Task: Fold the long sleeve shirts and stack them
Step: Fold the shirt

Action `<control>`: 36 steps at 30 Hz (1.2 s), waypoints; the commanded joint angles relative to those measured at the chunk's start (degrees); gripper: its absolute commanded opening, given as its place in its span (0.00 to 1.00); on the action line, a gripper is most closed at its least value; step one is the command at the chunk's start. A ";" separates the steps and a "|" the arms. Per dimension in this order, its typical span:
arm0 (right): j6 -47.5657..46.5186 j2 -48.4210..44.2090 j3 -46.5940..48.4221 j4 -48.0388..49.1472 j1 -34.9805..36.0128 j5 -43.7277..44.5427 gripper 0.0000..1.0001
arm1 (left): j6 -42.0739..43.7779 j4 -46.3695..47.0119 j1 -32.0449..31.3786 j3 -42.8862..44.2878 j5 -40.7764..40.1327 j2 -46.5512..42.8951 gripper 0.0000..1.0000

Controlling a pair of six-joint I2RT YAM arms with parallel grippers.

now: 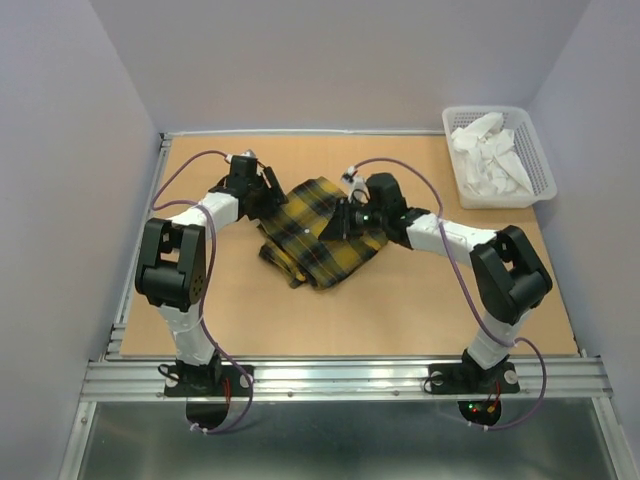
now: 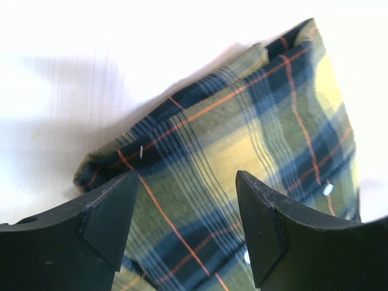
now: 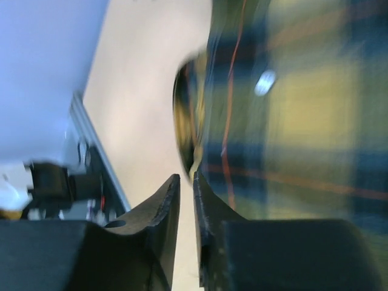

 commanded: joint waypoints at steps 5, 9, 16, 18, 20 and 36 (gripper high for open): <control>-2.55 -0.42 -7.55 0.11 5.95 0.93 0.12 | 1.77 -0.15 0.21 0.50 -0.12 -4.34 0.74; -2.98 -0.25 -9.67 0.11 6.31 1.73 0.09 | 2.12 0.55 0.29 1.21 -1.43 -1.88 0.66; -4.57 4.58 -10.72 0.11 8.24 1.47 0.08 | 1.86 0.11 0.29 3.76 -3.72 6.03 0.56; -5.00 6.33 -10.63 0.20 8.94 1.47 0.08 | 1.42 -0.59 0.38 4.81 -4.51 7.26 0.55; -5.27 7.92 -10.55 0.20 9.12 1.47 0.08 | 0.98 -1.29 0.64 5.86 -5.30 9.36 0.55; -7.55 4.08 -6.43 -5.24 10.79 9.09 0.30 | -1.04 -8.32 3.28 18.43 -5.39 13.26 0.57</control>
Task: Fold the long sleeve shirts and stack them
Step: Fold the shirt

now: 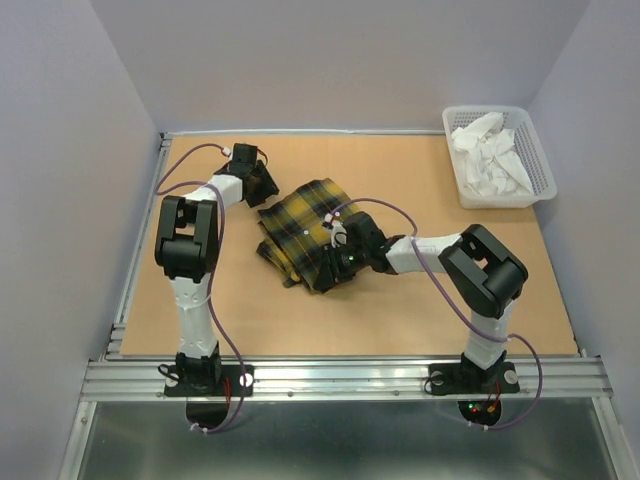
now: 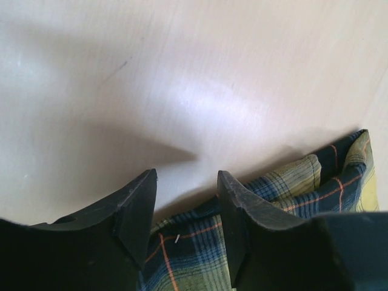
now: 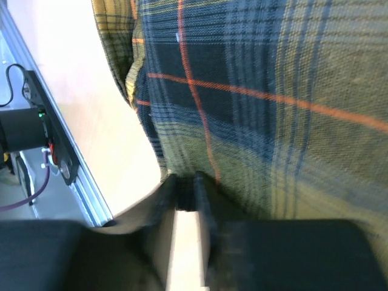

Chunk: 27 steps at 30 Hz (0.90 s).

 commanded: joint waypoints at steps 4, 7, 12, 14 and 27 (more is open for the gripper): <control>-5.55 -7.77 8.16 -12.61 0.89 12.73 0.52 | -0.45 -3.85 0.48 -1.39 -3.67 -9.99 0.67; -5.91 -10.32 11.76 -15.96 -0.51 17.41 0.59 | -1.86 -4.19 0.13 -5.79 -3.68 -15.98 0.70; -6.44 -13.41 13.18 -18.25 -6.05 20.49 0.60 | -2.39 -4.55 -2.15 -10.63 -5.79 -18.89 0.61; -7.31 -14.37 12.74 -19.04 -8.41 21.54 0.60 | -2.48 -4.46 -2.42 -11.52 -5.44 -17.40 0.54; -7.32 -14.38 9.57 -20.71 -19.50 25.06 0.59 | -4.06 -7.36 -2.33 -12.13 -11.06 -9.75 0.35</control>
